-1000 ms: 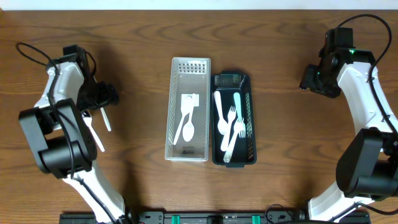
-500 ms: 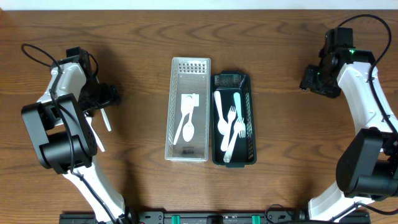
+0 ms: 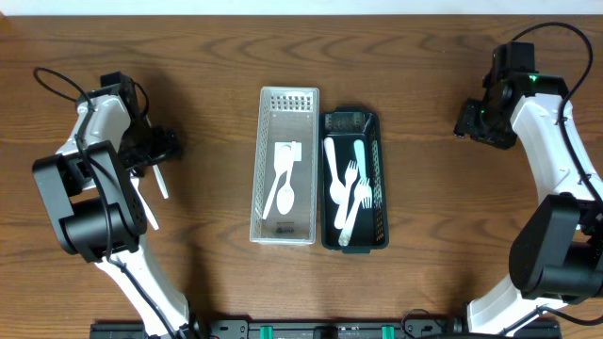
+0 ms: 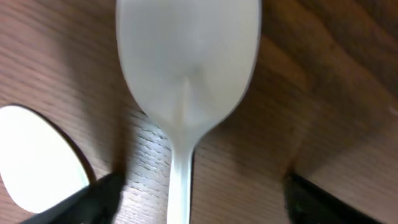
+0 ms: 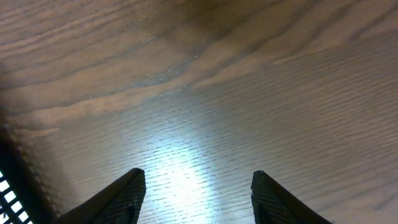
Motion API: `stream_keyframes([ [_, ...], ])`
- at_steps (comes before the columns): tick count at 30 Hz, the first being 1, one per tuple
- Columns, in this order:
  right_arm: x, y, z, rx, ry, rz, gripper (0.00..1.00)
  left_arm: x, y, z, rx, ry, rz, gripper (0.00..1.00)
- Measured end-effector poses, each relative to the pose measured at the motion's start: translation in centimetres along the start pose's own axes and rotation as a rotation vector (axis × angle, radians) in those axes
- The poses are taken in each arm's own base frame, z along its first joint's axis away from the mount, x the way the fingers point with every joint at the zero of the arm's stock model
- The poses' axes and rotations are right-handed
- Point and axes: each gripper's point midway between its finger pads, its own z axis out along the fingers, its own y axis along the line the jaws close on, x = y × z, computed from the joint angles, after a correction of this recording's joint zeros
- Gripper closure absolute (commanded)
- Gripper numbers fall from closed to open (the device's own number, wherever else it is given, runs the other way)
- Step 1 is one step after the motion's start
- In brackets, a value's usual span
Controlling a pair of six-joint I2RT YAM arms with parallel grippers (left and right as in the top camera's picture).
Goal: Pack container
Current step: 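Move the left gripper to a third white spoon and grasp it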
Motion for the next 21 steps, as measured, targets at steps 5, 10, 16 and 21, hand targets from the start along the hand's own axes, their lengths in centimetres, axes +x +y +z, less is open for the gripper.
stream_keyframes([
  [5,0.01,0.0,0.0,0.0,0.0,-0.003,0.42,0.38,-0.1,0.04,0.004,0.016,0.009,0.59],
  [10,0.01,0.0,0.0,0.0,0.0,-0.003,0.42,0.42,-0.09,0.04,0.003,0.018,0.008,0.77],
  [16,0.0,0.0,0.0,0.0,0.0,-0.003,0.42,0.43,-0.08,0.05,0.002,0.018,0.003,0.85],
  [21,0.03,-0.01,0.0,0.0,0.001,-0.003,0.42,0.43,-0.07,0.05,0.002,0.018,0.003,0.91],
])
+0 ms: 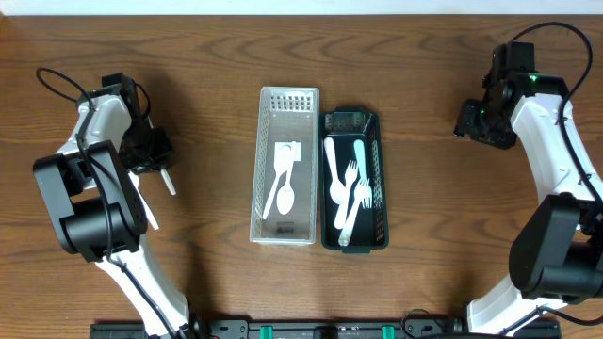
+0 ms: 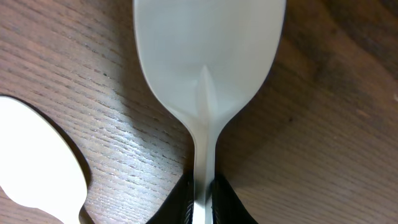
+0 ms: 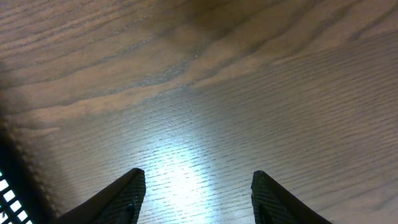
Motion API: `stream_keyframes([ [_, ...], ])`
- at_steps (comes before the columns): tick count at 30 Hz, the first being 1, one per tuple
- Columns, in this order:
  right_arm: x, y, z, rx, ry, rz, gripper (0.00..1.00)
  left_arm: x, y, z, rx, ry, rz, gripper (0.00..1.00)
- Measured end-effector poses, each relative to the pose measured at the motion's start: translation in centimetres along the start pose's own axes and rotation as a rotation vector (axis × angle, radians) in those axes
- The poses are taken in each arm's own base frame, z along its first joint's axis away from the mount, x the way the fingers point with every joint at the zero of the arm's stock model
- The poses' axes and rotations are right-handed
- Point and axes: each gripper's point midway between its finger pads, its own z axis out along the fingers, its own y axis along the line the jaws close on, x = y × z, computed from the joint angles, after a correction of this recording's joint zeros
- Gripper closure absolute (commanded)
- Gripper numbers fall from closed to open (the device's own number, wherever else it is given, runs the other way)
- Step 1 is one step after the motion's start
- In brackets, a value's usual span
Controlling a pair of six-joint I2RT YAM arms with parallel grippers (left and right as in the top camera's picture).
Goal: Pack container
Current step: 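Move the left gripper to a third white spoon and grasp it, then lower the white spoon into the clear basket and release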
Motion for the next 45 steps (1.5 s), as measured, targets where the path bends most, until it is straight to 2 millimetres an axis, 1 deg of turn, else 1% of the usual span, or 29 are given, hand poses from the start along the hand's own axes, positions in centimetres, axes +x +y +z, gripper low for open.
stream_keyframes([
  [2,0.0,0.0,0.0,0.0,0.0,0.0,0.42,0.0,0.0,0.0,0.0,0.0,0.0,0.94],
  [13,0.0,0.0,0.0,0.0,0.0,0.0,0.42,0.1,0.1,-0.1,-0.003,0.001,0.0,0.94],
  [16,0.0,0.0,0.0,0.0,0.0,0.0,0.42,0.7,0.2,-0.2,-0.012,0.022,0.001,0.94],
  [17,0.0,0.0,0.0,0.0,0.0,0.0,0.42,1.0,0.2,-0.5,-0.014,0.031,0.003,0.94],
  [19,0.0,0.0,0.0,0.0,0.0,0.0,0.42,1.7,0.0,-1.6,-0.02,0.036,0.013,0.94],
  [21,0.0,0.0,0.0,0.0,-0.001,0.0,0.42,2.1,-0.8,-3.6,-0.018,0.004,0.038,0.94],
  [23,0.0,0.0,0.0,0.0,-0.002,0.0,0.42,2.6,-2.5,-6.8,-0.008,-0.068,0.086,0.94],
  [25,-0.1,0.0,0.0,0.0,-0.002,0.0,0.42,3.5,-4.6,-10.1,0.012,-0.145,0.147,0.94],
  [27,-0.1,0.0,0.0,-0.001,-0.002,0.0,0.42,5.3,-7.5,-13.5,0.04,-0.226,0.238,0.94],
  [29,-0.1,0.0,0.0,-0.001,-0.003,0.0,0.42,7.1,-10.0,-15.6,0.065,-0.277,0.32,0.94],
  [31,-0.1,0.0,0.0,-0.001,-0.003,0.0,0.42,9.3,-12.8,-17.1,0.096,-0.315,0.405,0.94],
  [32,-0.1,0.0,0.0,-0.001,-0.003,0.0,0.42,10.4,-14.1,-17.5,0.11,-0.324,0.441,0.94],
  [34,-0.1,0.0,0.0,-0.001,-0.003,0.0,0.42,12.5,-16.6,-17.6,0.128,-0.325,0.518,0.94],
  [36,-0.1,0.0,0.0,-0.001,-0.003,0.0,0.42,14.0,-18.4,-17.2,0.14,-0.316,0.563,0.94],
  [38,-0.1,0.0,0.0,-0.001,-0.003,0.0,0.42,15.0,-19.8,-16.8,0.149,-0.309,0.586,0.94],
  [40,-0.1,0.0,0.0,-0.001,-0.003,0.0,0.42,15.8,-21.0,-16.1,0.15,-0.295,0.606,0.94],
  [42,-0.1,0.0,0.0,-0.001,-0.003,0.0,0.42,16.2,-21.7,-15.2,0.142,-0.276,0.618,0.94],
  [45,-0.1,0.0,0.0,-0.001,-0.002,0.0,0.42,16.2,-22.3,-12.8,0.108,-0.225,0.62,0.94],
])
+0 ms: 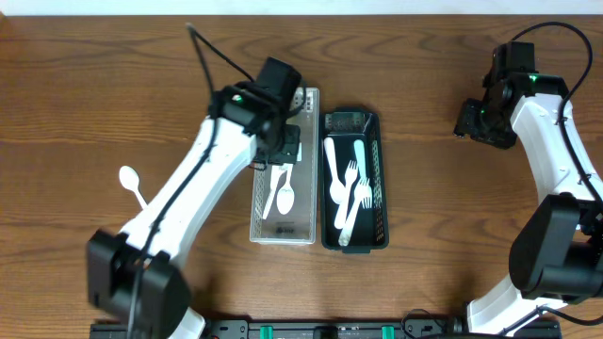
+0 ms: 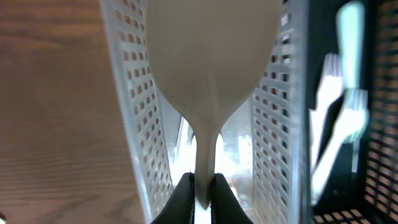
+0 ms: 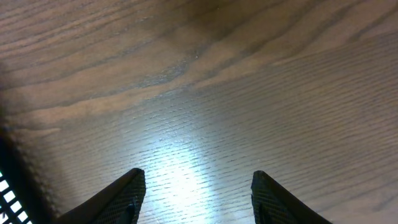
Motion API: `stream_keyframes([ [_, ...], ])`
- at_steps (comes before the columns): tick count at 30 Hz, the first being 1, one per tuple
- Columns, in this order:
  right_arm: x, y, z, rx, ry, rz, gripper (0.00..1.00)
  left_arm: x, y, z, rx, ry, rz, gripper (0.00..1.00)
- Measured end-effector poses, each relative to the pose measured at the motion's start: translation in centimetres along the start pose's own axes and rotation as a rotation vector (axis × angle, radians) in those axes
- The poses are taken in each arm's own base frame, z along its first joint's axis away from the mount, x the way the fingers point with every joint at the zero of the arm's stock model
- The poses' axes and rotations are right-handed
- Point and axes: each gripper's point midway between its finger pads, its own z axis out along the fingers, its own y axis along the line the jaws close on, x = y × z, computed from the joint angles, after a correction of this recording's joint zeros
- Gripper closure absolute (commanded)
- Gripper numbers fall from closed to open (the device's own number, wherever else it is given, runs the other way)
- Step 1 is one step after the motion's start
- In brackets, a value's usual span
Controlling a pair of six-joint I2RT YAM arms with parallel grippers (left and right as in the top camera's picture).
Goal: Pack container
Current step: 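Lower the white spoon into the clear basket and release, then move the left gripper to the last white spoon and grasp it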
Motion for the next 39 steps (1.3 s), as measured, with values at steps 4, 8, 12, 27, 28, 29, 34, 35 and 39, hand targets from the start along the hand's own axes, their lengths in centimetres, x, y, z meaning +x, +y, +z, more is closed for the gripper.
stream_keyframes([
  [4,0.0,0.0,0.0,0.0,0.001,0.0,0.42,0.7,0.3,3.3,-0.031,0.089,-0.004,0.83],
  [8,0.0,0.0,0.0,0.0,0.001,0.0,0.42,1.5,0.6,5.6,-0.055,0.158,-0.011,0.65],
  [12,0.0,0.0,0.0,0.001,0.001,-0.004,0.42,1.6,0.7,6.0,-0.061,0.165,-0.012,0.55],
  [27,0.1,0.0,0.0,0.001,0.004,-0.027,0.41,-0.6,9.4,-5.9,-0.185,-0.155,-0.207,0.25],
  [28,0.1,0.0,0.0,0.001,0.004,-0.028,0.41,-0.3,11.4,-7.1,-0.202,-0.177,-0.268,0.23],
  [29,0.1,0.0,0.0,0.001,0.005,-0.028,0.41,0.1,13.8,-8.2,-0.226,-0.197,-0.337,0.2],
  [34,0.1,0.0,0.0,0.001,0.005,-0.028,0.41,3.0,24.2,-10.8,-0.336,-0.226,-0.662,0.15],
  [35,0.1,0.0,0.0,0.001,0.005,-0.028,0.41,3.5,25.7,-10.9,-0.353,-0.223,-0.707,0.15],
  [39,0.1,0.0,0.0,0.001,0.005,-0.028,0.41,5.5,30.1,-10.3,-0.397,-0.201,-0.833,0.15],
])
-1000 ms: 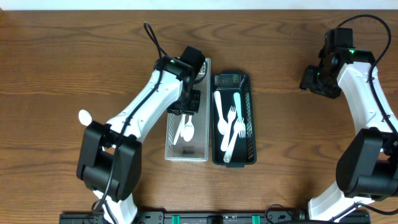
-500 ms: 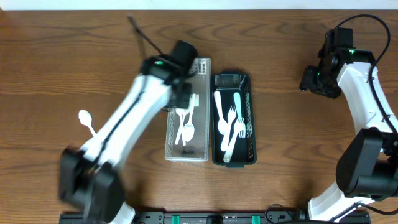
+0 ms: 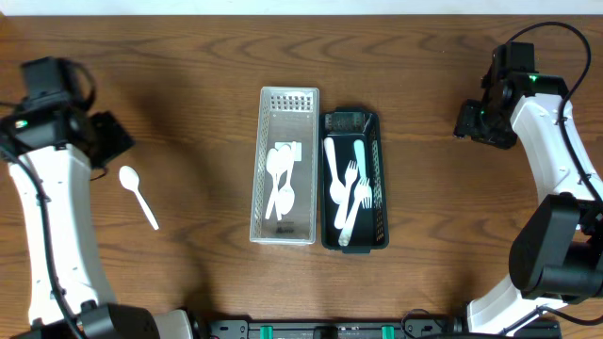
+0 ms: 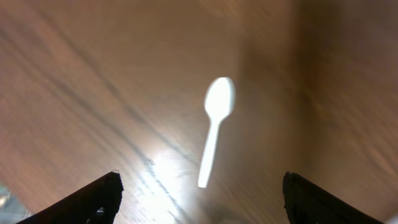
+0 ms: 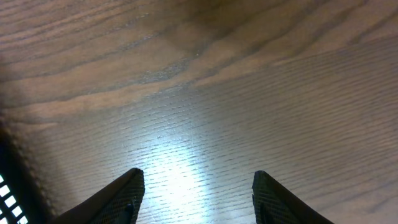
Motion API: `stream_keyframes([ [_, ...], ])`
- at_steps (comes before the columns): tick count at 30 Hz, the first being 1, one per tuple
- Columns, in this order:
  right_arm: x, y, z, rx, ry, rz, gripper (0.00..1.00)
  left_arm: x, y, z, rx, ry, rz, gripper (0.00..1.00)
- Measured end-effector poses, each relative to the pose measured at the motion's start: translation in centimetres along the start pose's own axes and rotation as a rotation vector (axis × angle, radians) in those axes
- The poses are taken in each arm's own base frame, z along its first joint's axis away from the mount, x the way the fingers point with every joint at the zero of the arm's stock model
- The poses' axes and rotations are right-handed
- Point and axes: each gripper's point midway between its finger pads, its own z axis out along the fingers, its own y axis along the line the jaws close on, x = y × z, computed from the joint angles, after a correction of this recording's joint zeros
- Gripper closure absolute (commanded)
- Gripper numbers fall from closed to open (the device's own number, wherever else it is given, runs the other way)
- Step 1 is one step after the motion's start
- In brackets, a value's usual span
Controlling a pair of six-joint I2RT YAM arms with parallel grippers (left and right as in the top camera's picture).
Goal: Pack container
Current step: 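Move the left gripper to the last white spoon and grasp it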
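Observation:
A white perforated tray [image 3: 256,202] in the table's middle holds two white spoons [image 3: 280,183]. Beside it on the right a dark tray [image 3: 379,212] holds white and pale blue forks and a spoon [image 3: 349,188]. One white spoon [image 3: 138,196] lies loose on the wood at the left, also seen in the left wrist view as the spoon [image 4: 214,127]. My left gripper [image 3: 111,137] hovers open just up-left of that spoon, fingertips wide apart [image 4: 196,198], holding nothing. My right gripper [image 3: 471,122] is open over bare wood at the far right [image 5: 196,198].
The wooden table [image 3: 188,75] stretches all round both trays. The right arm's white links [image 3: 556,141] run down the right edge, the left arm's [image 3: 57,217] down the left edge. A black rail lies along the front edge [image 3: 330,330].
My left gripper was shut on a spoon over the white tray; now that spoon lies in the tray with the other, and the gripper is open at the far left near the loose spoon. Right arm unchanged.
My left gripper stood open around a spoon at the table's left, beside a second one. It then shut on that spoon, then held it over the white tray. Now the tray holds two spoons and the gripper is back at the left, open.

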Motion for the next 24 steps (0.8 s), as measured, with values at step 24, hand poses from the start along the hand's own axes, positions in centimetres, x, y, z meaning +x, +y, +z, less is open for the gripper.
stream_keyframes([
  [24,0.5,-0.1,0.0,0.004,0.019,-0.004,0.4,9.6,-1.1,18.3,0.052,0.389,0.085,0.14],
])
